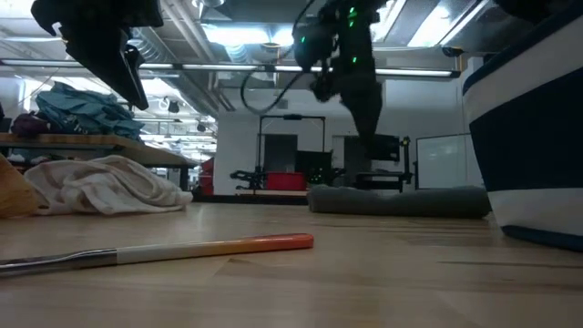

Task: Fold towel
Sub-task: Fold the grey towel

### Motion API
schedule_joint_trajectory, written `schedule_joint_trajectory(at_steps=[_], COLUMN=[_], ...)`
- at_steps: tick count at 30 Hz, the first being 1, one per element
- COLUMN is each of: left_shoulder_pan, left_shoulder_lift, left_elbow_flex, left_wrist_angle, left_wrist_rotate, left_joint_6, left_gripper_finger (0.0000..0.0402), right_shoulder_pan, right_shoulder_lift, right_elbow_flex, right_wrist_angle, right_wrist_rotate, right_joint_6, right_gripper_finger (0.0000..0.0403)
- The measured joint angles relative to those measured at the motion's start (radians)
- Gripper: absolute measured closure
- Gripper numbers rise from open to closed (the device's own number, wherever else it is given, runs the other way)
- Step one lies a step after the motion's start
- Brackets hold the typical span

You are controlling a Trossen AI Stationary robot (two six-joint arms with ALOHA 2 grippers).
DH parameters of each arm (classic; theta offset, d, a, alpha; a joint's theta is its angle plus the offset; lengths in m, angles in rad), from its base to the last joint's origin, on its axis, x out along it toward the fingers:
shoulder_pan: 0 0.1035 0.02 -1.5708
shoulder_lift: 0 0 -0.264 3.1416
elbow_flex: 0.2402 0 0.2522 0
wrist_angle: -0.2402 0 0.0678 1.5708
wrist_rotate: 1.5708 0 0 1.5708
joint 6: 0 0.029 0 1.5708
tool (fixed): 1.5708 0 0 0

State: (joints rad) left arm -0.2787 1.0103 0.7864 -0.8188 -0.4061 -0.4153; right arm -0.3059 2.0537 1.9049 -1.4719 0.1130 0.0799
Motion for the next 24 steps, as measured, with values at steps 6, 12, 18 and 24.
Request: schedule_joint_trajectory(at_steps=[6, 12, 18, 24], left_shoulder_pan=[0.000, 0.000, 0.000, 0.000], left_shoulder_lift=[0.000, 0.000, 0.000, 0.000], left_elbow_flex=[0.000, 0.000, 0.000, 0.000], left_wrist_angle=[-0.001, 0.000, 0.000, 0.000], left_wrist_rotate=[0.000, 0.000, 0.000, 0.000], left_joint_6=[0.028, 0.039, 0.024, 0.022], left_gripper_finger=[0.0237, 0.0237, 0.0237, 0.0237], right_shoulder_pan=[0.013, 0.011, 0.011, 0.011], right_shoulder_lift=[-0.120, -0.270, -0.432, -0.548], right_elbow_flex=[0.001, 0.001, -0.001, -0.002], right_wrist_angle=[0.008, 0.034, 0.105, 0.137], right_wrist_rotate=[-0.025, -0.026, -0.025, -0.002], right_joint_6=[0.000, 0.001, 0.001, 0.001], right_gripper_finger=[0.0178, 0.0178, 0.0178, 0.0178])
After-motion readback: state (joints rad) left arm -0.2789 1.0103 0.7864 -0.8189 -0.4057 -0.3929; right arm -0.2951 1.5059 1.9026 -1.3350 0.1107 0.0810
